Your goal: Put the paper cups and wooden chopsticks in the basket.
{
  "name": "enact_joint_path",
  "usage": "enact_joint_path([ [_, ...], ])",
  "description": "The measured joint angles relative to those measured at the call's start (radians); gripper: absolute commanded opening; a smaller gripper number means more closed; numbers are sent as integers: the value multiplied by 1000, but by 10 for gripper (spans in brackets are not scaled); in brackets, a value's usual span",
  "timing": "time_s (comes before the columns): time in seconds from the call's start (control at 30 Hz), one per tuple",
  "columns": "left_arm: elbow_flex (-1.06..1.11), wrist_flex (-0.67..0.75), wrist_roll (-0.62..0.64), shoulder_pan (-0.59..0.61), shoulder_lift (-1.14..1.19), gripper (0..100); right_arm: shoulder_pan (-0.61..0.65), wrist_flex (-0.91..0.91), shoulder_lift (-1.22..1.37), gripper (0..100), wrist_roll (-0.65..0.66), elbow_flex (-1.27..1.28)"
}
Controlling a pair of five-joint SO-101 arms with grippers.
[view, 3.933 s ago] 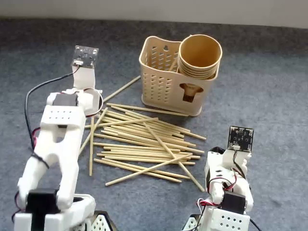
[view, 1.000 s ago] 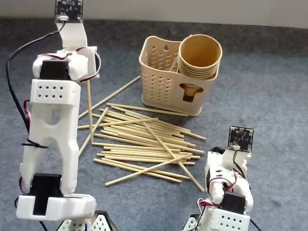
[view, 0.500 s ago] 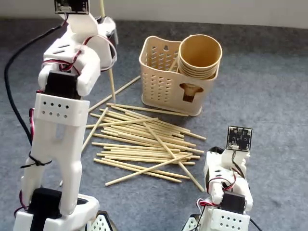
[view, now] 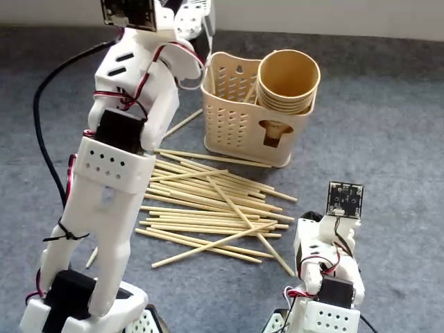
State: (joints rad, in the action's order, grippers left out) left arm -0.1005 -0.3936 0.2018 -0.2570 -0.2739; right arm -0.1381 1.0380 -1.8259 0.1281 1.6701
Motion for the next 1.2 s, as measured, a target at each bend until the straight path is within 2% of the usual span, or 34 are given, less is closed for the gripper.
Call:
enact_joint_path([
  [0.13, 31, 58, 0, -29, 2, 6, 0, 0, 0, 5, 0, 0],
  [0.4, 265, 341, 0, -28, 17, 13, 0, 0, 0, 5, 0, 0],
  [0.57, 377, 413, 0, -29, 18, 130, 0, 0, 0, 5, 0, 0],
  [0.73, 381, 293, -61, -28, -3, 136, 0, 0, 0, 5, 0, 0],
  [1.0, 390, 28, -64, -23, -183, 136, 2, 0, 0, 5, 0, 0],
  [1.1, 411, -63, -80, 28, -250, 136, 2, 0, 0, 5, 0, 0],
  [1.2, 437, -143, -166, 97, -310, 136, 2, 0, 0, 5, 0, 0],
])
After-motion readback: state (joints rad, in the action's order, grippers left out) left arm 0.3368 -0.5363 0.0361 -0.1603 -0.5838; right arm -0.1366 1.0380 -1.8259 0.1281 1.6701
